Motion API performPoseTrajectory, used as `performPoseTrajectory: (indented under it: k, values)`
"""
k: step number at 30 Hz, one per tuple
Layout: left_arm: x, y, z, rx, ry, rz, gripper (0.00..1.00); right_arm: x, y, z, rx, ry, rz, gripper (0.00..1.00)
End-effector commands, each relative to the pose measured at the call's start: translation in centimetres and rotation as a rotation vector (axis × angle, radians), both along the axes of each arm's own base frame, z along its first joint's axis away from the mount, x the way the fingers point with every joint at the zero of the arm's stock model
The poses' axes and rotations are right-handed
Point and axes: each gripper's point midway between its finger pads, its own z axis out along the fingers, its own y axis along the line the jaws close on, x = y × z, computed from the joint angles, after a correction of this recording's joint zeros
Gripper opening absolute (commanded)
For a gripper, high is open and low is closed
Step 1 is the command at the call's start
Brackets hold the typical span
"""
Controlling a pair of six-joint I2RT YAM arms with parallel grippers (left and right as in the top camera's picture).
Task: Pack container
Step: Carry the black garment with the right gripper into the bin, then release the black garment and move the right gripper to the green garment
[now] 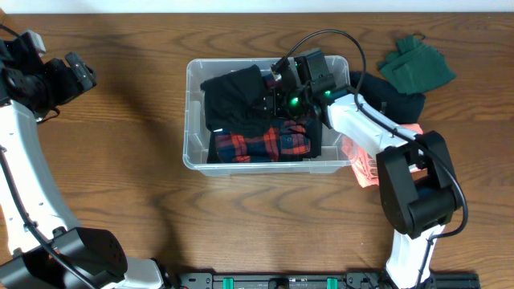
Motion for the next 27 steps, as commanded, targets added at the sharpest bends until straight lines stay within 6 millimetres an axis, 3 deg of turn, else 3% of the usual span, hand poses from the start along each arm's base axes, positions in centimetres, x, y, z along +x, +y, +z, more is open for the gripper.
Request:
performPoseTrajectory:
  k: [1, 4, 9, 12, 16, 20, 23, 27]
  values:
    - [-0.1, 0.1, -0.1, -0.003, 0.003, 0.009, 0.98, 2.2, -3.2, 0.8, -0.097, -0.083, -0.1, 0.48]
    - [-0.1, 0.1, -0.1, -0.003, 0.003, 0.009, 0.98, 2.9, -4.6, 4.6, -0.055, -0.149, -0.126, 0.61]
    - [-0.1, 0.1, -0.1, -0.003, 0.003, 0.009, 0.98, 2.6, -7.1, 12.9, 0.007, -0.325, -0.137, 0.66]
    - [-0.1, 0.1, -0.1, -0.003, 0.003, 0.009, 0.98, 3.1, -11.1, 16.6, -0.037, -0.417, -0.242, 0.73]
    - [-0.1, 0.1, -0.1, -0.003, 0.003, 0.009, 0.98, 4.1, -19.6, 20.0, -0.116, -0.509, -0.43, 0.82]
    - [-0.1, 0.1, -0.1, -0.003, 0.003, 0.009, 0.98, 4.6, -29.1, 19.5, -0.176, -0.466, -0.626, 0.85]
    - [-0.1, 0.1, -0.1, -0.003, 0.004, 0.009, 0.98, 4.5, -36.0, 16.8, -0.219, -0.372, -0.768, 0.86]
    - [-0.1, 0.1, -0.1, -0.003, 0.003, 0.009, 0.98, 4.1, -43.0, 12.2, -0.25, -0.244, -0.904, 0.86]
